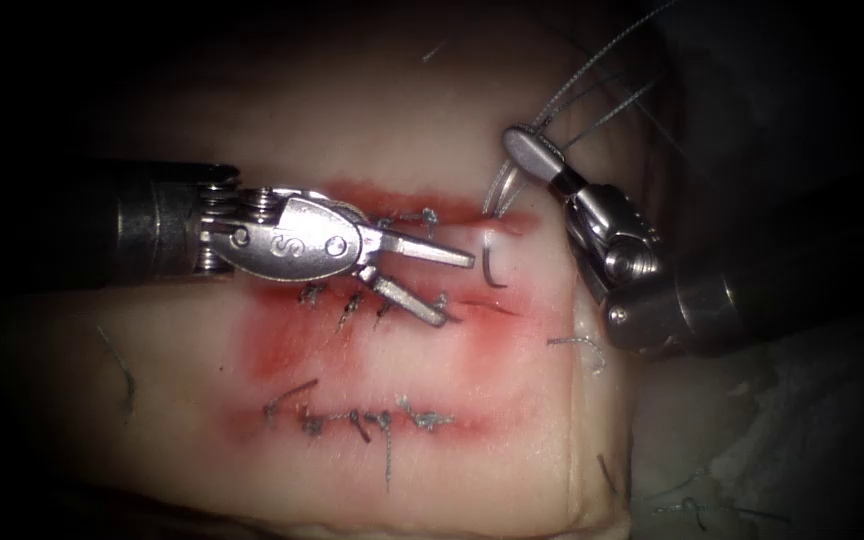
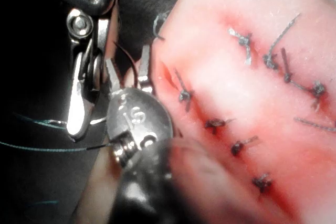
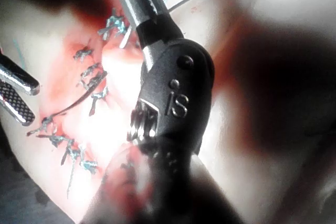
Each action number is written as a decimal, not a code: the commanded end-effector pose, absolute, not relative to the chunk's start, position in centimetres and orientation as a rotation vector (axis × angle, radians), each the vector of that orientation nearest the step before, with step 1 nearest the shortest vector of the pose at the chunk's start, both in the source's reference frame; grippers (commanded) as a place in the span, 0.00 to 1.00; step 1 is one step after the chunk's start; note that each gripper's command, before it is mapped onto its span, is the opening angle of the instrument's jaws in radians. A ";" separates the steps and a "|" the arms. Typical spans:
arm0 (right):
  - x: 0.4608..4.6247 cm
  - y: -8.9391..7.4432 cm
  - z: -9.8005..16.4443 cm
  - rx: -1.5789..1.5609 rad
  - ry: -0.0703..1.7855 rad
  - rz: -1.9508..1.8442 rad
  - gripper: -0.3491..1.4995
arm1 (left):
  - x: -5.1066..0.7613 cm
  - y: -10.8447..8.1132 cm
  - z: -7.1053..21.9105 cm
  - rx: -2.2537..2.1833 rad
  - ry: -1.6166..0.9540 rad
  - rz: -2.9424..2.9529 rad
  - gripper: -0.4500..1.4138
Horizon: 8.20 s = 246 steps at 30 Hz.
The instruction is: Wound Closure
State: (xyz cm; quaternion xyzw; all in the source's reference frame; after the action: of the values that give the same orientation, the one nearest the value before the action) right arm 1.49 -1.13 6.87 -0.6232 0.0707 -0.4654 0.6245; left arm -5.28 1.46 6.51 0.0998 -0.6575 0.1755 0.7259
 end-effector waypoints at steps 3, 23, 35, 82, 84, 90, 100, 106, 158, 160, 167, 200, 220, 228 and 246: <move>1.57 -1.2 6.9 -1.434 0.165 -1.061 0.00 | -5.40 1.5 6.7 0.204 -1.430 0.368 0.53; 1.57 -1.2 6.9 -1.437 0.169 -1.133 0.17 | -5.69 1.4 7.0 0.363 -1.337 0.145 0.00; 1.21 -1.3 6.8 -1.556 -0.227 -1.570 0.93 | -5.74 1.3 6.9 0.943 -1.262 -0.627 0.00; 1.65 -0.6 6.9 -1.799 0.232 -2.103 0.00 | -4.87 2.7 4.5 0.914 -1.634 -0.454 0.00; 1.66 -0.6 6.9 -1.806 0.235 -2.102 0.00 | -4.90 2.7 4.5 0.932 -1.627 -0.458 0.00; 1.61 -0.7 6.9 -1.791 0.238 -2.116 0.00 | -4.81 2.8 4.4 0.991 -1.635 -0.483 0.00; 2.25 -1.5 7.2 -1.865 0.758 -2.071 0.00 | -4.71 2.8 4.7 0.953 -1.648 -0.514 0.00; 2.34 -2.1 6.8 -1.802 1.150 -2.018 0.00 | -4.17 3.2 5.3 0.857 -1.598 -0.579 0.00; 0.59 -1.5 5.4 -0.820 0.845 -1.033 0.69 | -2.77 1.8 6.1 1.089 -1.462 -0.672 0.00; 0.64 -1.7 5.5 -0.783 0.941 -1.056 0.68 | -2.84 1.6 6.1 1.088 -1.457 -0.678 0.00; 1.11 -1.9 6.3 -0.661 1.069 -0.961 0.64 | -3.14 1.6 6.2 1.101 -1.455 -0.682 0.00; 1.54 -1.9 6.9 -0.525 1.193 -0.939 0.00 | -3.30 1.3 6.4 1.186 -1.410 -0.663 0.00; -1.46 -2.1 6.7 -0.360 1.020 -1.254 0.00 | -3.32 1.3 6.4 1.182 -1.383 -0.650 0.00; -2.28 -1.9 6.8 -0.321 0.909 -1.268 0.00 | -3.32 1.3 6.4 1.192 -1.377 -0.657 0.00; -3.84 -1.7 7.1 -0.147 0.618 -1.336 0.00 | -3.31 1.3 6.4 1.202 -1.370 -0.664 0.00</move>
State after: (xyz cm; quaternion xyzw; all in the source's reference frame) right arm -3.83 -1.65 7.04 -0.0681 0.2804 -0.6087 0.7390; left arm -3.25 1.30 6.38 0.5119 -0.5815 -0.2834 0.5653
